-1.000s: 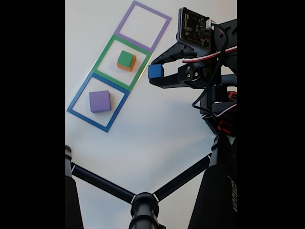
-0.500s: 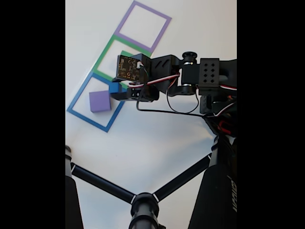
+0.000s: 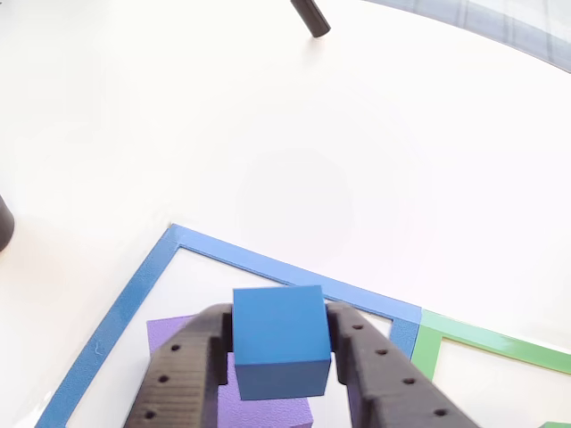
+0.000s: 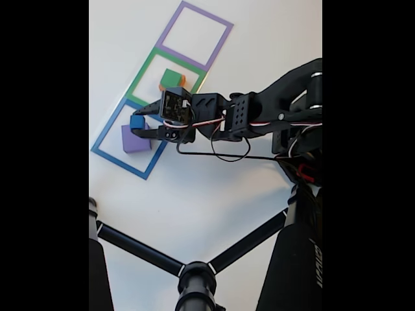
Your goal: Tower of hanoi
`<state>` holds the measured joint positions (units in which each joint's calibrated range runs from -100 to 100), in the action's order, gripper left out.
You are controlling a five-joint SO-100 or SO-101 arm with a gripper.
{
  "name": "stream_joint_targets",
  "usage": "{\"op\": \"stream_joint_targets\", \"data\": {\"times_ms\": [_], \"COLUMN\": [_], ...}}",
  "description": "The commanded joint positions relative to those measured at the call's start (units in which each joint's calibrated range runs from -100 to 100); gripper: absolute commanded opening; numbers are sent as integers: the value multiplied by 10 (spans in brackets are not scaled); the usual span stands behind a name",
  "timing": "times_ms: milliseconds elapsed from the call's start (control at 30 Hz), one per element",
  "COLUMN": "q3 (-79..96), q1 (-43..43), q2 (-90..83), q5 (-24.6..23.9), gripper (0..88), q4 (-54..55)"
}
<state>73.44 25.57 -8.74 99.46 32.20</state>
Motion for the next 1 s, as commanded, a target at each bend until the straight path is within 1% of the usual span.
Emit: {"op": "stream_joint_targets", "data": {"times_ms": [0, 467, 967], "q3": [-13, -50, -69], "q1": [4, 38, 35], "q2": [34, 155, 216], "q5": [5, 5, 5], "gripper": [4, 6, 13], "q4": [66, 166, 199]}}
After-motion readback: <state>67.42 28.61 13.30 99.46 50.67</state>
